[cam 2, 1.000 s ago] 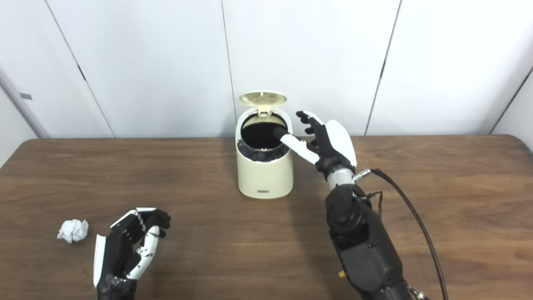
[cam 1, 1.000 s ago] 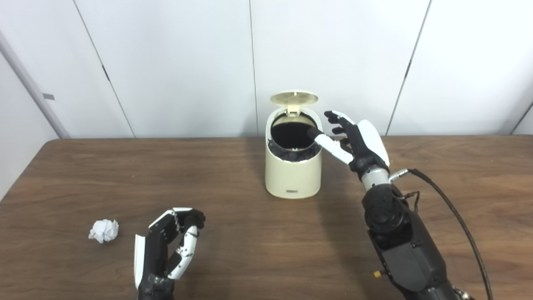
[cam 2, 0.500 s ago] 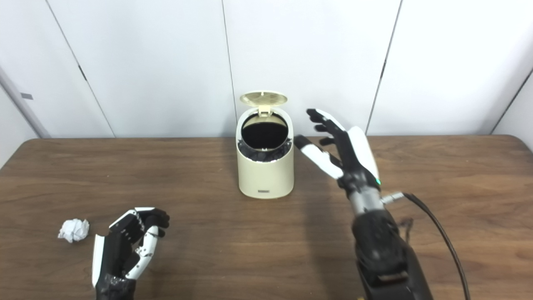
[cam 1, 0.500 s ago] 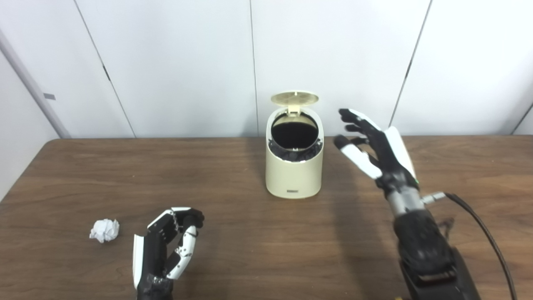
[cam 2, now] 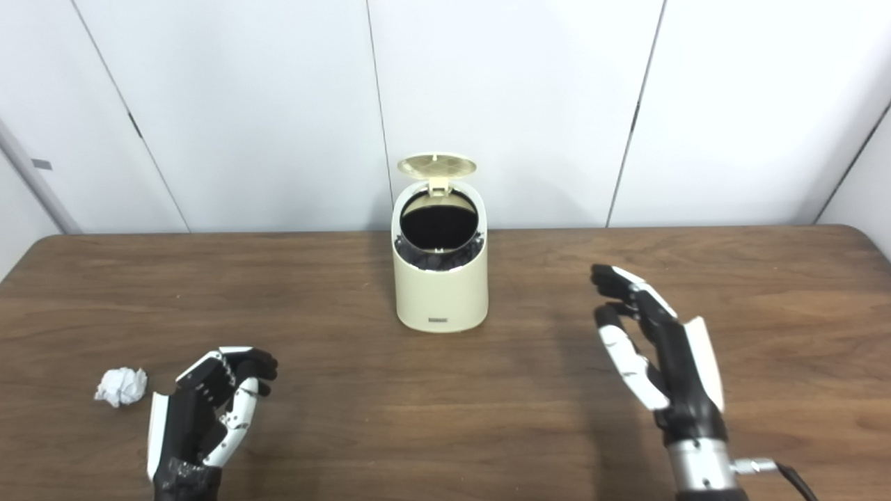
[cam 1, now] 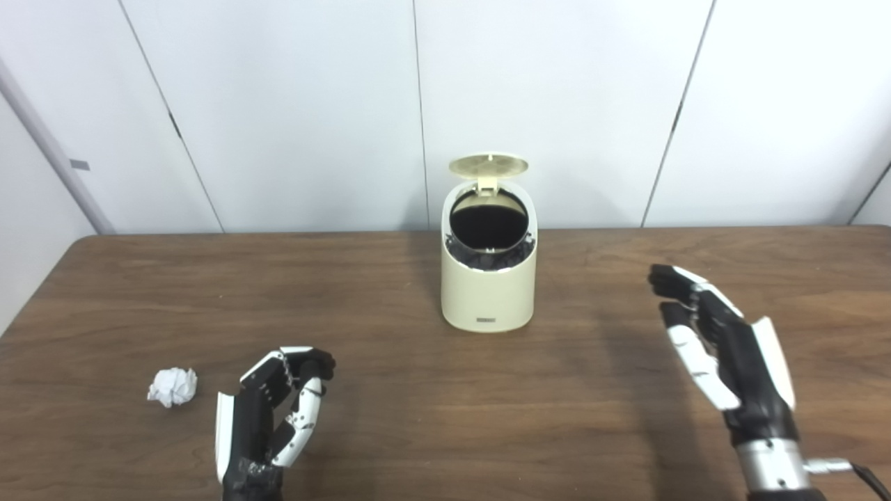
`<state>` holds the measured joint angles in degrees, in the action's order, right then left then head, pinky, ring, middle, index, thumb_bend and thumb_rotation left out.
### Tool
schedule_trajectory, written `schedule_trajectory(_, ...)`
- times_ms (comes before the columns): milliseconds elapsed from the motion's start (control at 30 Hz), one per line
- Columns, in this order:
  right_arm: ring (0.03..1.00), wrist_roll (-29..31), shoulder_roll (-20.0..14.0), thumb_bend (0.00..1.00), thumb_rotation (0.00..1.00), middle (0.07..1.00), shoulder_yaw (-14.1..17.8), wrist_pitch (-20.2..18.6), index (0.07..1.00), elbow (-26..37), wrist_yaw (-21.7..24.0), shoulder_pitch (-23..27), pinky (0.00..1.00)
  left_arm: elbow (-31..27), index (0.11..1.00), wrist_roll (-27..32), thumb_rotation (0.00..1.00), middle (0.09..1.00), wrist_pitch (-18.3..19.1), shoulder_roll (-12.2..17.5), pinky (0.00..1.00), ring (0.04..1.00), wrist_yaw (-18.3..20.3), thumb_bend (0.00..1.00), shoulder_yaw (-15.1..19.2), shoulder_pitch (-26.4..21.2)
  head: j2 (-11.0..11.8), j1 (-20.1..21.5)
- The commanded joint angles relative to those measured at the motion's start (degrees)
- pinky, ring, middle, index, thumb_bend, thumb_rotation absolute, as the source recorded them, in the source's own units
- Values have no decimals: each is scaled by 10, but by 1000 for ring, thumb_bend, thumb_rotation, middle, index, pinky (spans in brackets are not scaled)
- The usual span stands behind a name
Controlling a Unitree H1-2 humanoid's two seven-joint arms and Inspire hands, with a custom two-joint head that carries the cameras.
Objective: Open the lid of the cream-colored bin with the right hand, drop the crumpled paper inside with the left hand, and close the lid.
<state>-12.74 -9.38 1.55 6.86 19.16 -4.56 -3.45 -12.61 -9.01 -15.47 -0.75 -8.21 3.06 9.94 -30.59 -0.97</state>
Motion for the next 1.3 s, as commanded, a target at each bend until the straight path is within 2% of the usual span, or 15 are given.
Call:
schedule_trajectory(0,783,10,-3,182,772,769,8,49,750,14,-6,-6,731,-4,536,-2,275,562,-30,7,453,544,1,141,1,-7,0,0)
schedule_trajectory(233,767,14,11,234,840,762,15,90,751,0,-10,-48,718,4,536,-1,315,562,-38,12,455,544,0,141,5,-10,0,0)
schedule_trajectory(533,795,17,25,163,767,780,12,98,754,-28,-10,-43,753,3,533,-2,318,557,-33,13,457,542,-1,151,7,-13,5,-18)
schedule_trajectory(633,798,13,28,158,747,781,14,98,754,-31,-13,-42,765,-2,530,-28,312,553,-47,17,446,533,-10,138,13,-16,3,-22)
schedule_trajectory(700,800,12,28,170,749,782,15,96,756,-32,-14,-42,771,-20,530,-81,290,550,-49,24,431,521,-21,156,23,-19,3,-27)
schedule_trajectory(733,801,12,28,172,757,783,15,95,759,-32,-14,-42,771,-34,526,-126,311,546,-52,32,410,506,-30,181,31,-22,2,-29)
schedule_trajectory(767,801,11,28,173,767,783,15,93,761,-32,-14,-42,770,-45,521,-166,370,541,-53,40,386,491,-38,248,38,-24,2,-30)
schedule_trajectory(833,801,11,27,174,777,782,17,91,761,-32,-14,-42,767,-59,523,-222,410,530,-58,52,350,465,-52,321,49,-27,3,-34)
schedule_trajectory(900,800,16,25,170,783,781,18,92,763,-34,-13,-41,766,-78,534,-277,425,531,-57,70,352,470,-61,483,61,-27,3,-39)
schedule_trajectory(1000,807,26,21,156,778,785,21,100,764,-40,-10,-39,774,-113,573,-329,391,591,-34,97,441,558,-52,827,78,-17,3,-43)
schedule_trajectory(1067,807,30,19,147,769,786,24,105,761,-46,-10,-37,769,-128,608,-351,383,623,-22,111,487,605,-48,957,89,-11,4,-49)
schedule_trajectory(1267,785,19,16,147,803,769,31,105,746,-54,-11,-33,733,-147,634,-389,337,653,6,149,538,654,-50,1000,132,-4,7,-58)
